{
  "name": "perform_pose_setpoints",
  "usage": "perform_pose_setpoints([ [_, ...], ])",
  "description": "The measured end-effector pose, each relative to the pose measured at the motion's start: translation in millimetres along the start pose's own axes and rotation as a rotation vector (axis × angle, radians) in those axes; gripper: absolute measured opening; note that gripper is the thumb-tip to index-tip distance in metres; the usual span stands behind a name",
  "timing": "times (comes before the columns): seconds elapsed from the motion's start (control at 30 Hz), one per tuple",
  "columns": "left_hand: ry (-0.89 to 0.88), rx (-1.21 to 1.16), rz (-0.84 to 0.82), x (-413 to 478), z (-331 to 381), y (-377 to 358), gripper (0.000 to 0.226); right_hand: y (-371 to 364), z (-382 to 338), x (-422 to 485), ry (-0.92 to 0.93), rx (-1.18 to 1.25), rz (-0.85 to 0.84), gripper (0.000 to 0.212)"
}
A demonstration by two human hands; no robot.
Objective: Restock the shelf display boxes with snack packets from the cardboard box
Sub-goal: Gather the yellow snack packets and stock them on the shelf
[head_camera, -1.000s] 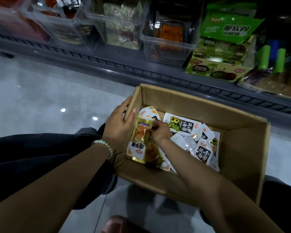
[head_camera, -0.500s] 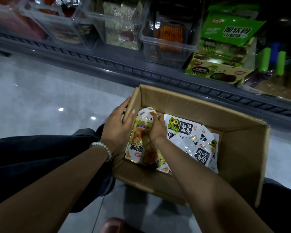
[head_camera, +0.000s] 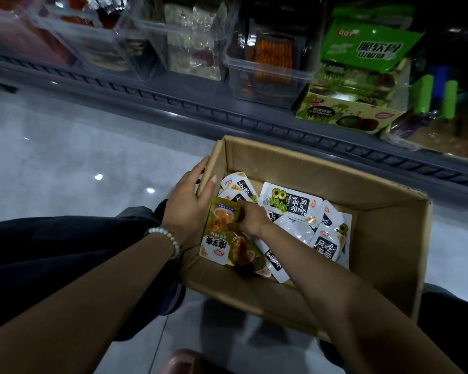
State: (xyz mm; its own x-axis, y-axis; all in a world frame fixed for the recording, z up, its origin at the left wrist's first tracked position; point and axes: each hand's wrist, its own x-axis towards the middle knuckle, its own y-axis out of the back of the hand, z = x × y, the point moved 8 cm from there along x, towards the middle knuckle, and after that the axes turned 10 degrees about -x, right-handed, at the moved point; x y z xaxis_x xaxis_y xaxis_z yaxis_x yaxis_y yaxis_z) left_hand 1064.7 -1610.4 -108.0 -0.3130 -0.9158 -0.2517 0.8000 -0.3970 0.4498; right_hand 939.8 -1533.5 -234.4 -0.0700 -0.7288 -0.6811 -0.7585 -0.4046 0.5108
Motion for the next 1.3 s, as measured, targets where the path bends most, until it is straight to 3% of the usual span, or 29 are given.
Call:
perform_pose_setpoints([
  [0.1,-0.042,0.023,-0.019,-1,2,0,0.055,6,-3,-7,-0.009,0.104,0.024,0.042],
  [0.2,-0.032,0.071,-0.093,2,1,-1,0.064,32,8,-24,-0.063,0.377,0.118,0.036],
  [0.33,-0.034,0.408,-0.205,3,20,-6,0.075,91,11,-73,-0.067,0.571,0.165,0.025],
  [0.4,-0.085,0.461,-0.230,0,51,-11,0.085,125,4,-102,-0.038,0.587,0.165,0.027],
  [0.5,-0.071,0.342,-0.369,-5,113,-34,0.093,177,-17,-148,0.036,0.666,0.170,0.013],
  [0.6,0.026,0.213,-0.511,-18,180,-54,0.063,227,-32,-187,0.102,0.847,0.275,0.007],
  [0.7,-0.028,-0.118,-0.558,-30,243,-66,0.041,267,-39,-222,0.123,1.100,0.421,0.007],
  [0.8,-0.069,-0.296,-0.602,-47,287,-72,0.025,287,-45,-258,0.131,1.258,0.498,0.014],
  [0.9,-0.148,-0.403,-0.600,-60,315,-71,0.013,295,-50,-294,0.152,1.145,0.510,0.036],
  [1.03,-0.119,-0.700,-0.439,-57,325,-47,0.013,287,-50,-333,0.135,0.851,0.490,0.035],
  [1.13,-0.068,-0.822,-0.381,-54,320,-33,0.013,273,-54,-339,0.140,0.853,0.420,0.033],
  [1.3,-0.020,-0.971,-0.371,-50,322,-18,0.017,281,-65,-337,0.205,0.907,0.520,0.034],
])
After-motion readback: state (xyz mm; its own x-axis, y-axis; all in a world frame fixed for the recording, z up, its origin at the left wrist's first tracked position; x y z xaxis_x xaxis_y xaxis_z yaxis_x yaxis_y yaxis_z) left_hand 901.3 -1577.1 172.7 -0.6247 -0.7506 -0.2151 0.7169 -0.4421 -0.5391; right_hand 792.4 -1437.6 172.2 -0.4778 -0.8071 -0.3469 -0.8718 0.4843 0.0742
